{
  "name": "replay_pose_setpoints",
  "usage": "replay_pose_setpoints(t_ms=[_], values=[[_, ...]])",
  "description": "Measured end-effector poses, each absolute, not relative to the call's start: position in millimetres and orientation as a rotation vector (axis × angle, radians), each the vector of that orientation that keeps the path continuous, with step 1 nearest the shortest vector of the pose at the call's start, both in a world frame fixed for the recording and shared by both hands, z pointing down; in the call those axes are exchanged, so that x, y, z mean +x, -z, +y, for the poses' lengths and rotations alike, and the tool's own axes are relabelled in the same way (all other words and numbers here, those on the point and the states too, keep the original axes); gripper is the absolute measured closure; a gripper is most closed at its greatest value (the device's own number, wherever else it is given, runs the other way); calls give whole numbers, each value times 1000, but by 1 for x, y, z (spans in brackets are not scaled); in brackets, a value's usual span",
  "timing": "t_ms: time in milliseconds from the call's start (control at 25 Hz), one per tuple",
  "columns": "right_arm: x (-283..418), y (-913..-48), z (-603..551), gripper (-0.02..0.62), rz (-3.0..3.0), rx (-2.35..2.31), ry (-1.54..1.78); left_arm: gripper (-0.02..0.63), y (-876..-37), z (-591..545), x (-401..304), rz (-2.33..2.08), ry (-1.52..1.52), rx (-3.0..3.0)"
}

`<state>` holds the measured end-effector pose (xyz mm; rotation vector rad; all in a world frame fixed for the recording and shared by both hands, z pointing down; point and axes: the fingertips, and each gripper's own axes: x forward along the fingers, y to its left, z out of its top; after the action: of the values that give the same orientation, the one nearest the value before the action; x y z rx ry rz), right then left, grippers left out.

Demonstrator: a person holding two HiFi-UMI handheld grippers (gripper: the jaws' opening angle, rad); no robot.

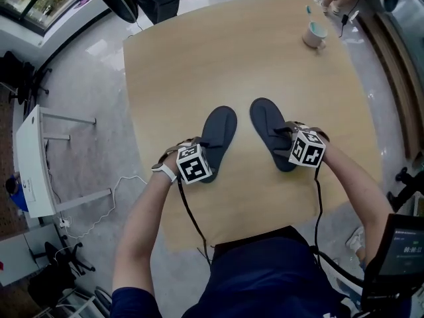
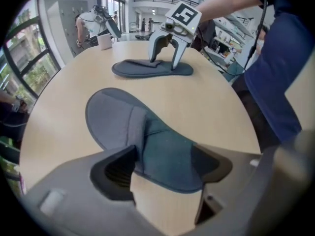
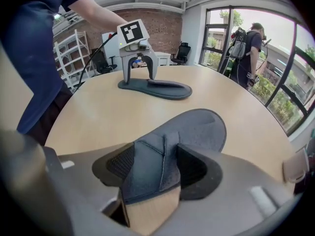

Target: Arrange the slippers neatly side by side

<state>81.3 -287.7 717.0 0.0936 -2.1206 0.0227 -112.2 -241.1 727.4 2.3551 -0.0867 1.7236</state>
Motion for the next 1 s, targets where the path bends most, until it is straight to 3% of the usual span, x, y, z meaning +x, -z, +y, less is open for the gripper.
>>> replay_pose_setpoints(t_ms=[1000], values=[[72,-709,-225,316,-2153,353,-175,272,-717,-166,-47,-687,-1254,2219]])
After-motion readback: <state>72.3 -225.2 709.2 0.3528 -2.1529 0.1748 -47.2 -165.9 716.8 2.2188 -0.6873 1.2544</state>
